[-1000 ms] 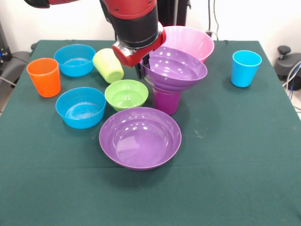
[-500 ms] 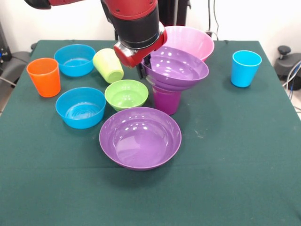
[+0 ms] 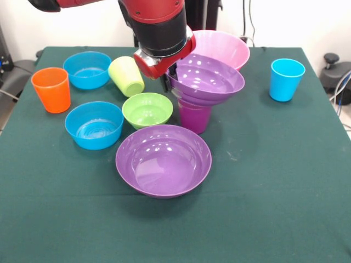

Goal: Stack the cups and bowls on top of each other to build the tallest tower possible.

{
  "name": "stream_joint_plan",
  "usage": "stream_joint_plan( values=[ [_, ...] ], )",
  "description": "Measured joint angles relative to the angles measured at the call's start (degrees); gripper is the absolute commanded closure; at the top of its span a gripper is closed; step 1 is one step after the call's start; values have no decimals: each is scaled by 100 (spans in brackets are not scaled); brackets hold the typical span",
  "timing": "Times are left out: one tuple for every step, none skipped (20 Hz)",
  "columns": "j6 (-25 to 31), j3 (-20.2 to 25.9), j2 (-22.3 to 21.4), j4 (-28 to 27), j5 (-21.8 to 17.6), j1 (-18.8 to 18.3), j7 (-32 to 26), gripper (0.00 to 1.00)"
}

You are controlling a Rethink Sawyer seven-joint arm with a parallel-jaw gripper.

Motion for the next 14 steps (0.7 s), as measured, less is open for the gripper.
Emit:
stream_joint_plan(
  values=[
    [0,1,-1,1,0,0,0,100],
    [1,4,2,1,0,-2,0,100],
    [1,10,6,1,1,-6,0,100],
    [0,15,11,1,1,-9,0,100],
    [1,19,15,1,1,-13,0,100],
    [1,25,18,2,1,-17,0,100],
    [1,33,22,1,5,-23,0,100],
    [1,60,33,2,32,-46,0,100],
    [1,74,38,1,46,-61,0,100],
    [1,93,43,2,64,-83,0,100],
    [0,102,45,2,72,-92,0,100],
    [1,140,53,2,112,-142,0,100],
    [1,158,56,1,130,-167,0,100],
    [2,172,57,1,143,-186,0,100]
  ],
)
